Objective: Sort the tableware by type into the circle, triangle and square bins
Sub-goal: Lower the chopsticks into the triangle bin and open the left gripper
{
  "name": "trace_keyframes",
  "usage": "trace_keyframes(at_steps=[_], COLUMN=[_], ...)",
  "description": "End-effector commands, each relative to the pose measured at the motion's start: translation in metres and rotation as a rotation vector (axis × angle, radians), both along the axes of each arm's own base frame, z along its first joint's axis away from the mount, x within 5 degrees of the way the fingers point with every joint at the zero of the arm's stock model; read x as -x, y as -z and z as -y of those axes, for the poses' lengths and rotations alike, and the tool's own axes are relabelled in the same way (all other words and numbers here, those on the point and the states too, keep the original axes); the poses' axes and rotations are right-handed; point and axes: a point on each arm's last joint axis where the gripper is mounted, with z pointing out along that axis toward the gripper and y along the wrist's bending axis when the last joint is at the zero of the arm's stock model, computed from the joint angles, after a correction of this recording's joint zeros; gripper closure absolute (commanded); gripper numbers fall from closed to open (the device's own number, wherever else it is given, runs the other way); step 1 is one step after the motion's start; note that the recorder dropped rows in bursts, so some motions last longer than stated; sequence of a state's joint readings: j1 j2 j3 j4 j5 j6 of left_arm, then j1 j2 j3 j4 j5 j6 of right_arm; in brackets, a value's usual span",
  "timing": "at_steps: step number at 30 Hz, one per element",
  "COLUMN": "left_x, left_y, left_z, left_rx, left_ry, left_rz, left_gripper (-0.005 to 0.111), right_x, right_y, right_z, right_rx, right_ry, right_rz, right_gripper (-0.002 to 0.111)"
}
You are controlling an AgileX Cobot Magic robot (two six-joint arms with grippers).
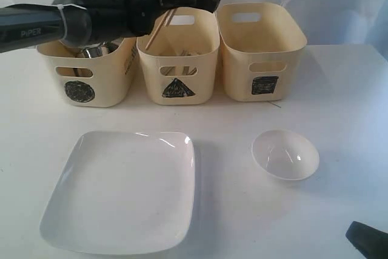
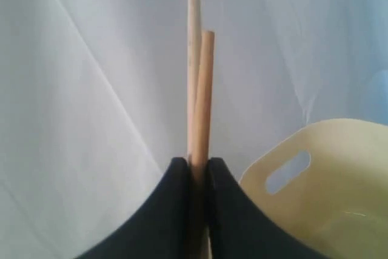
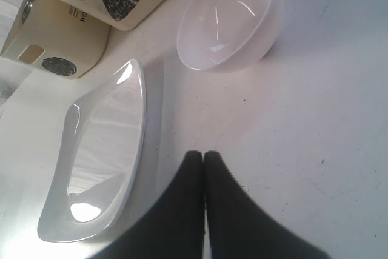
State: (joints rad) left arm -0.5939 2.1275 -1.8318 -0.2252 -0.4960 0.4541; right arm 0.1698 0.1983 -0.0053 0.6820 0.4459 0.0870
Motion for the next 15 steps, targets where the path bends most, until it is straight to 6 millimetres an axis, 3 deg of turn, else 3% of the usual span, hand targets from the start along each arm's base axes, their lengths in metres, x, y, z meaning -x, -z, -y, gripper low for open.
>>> trace_keyframes(at_steps=[1, 10, 15], left_x=[-0.008, -0.01, -0.0109], left_y=[-0.0043, -0.0031, -0.0045], left_z=[-0.0059, -0.0072, -0.0078], left_rx=[-0.016, -0.009, 0.099], left_ry=[-0.013, -0.018, -0.019], left_rz=[0.052, 0.06, 0.05], left_gripper=[0.107, 0.107, 0.107], right_x=[0.0004, 0.0004, 0.0004], right_y=[0.0011, 0.0011, 0.0011], right_z=[0.0002, 0.0002, 0.0002], right_rx=[0.002, 0.002, 0.002], right_ry=[-0.001, -0.001, -0.001], right_rz=[0.005, 0.005, 0.005], right_gripper=[0.108, 0.108, 0.108])
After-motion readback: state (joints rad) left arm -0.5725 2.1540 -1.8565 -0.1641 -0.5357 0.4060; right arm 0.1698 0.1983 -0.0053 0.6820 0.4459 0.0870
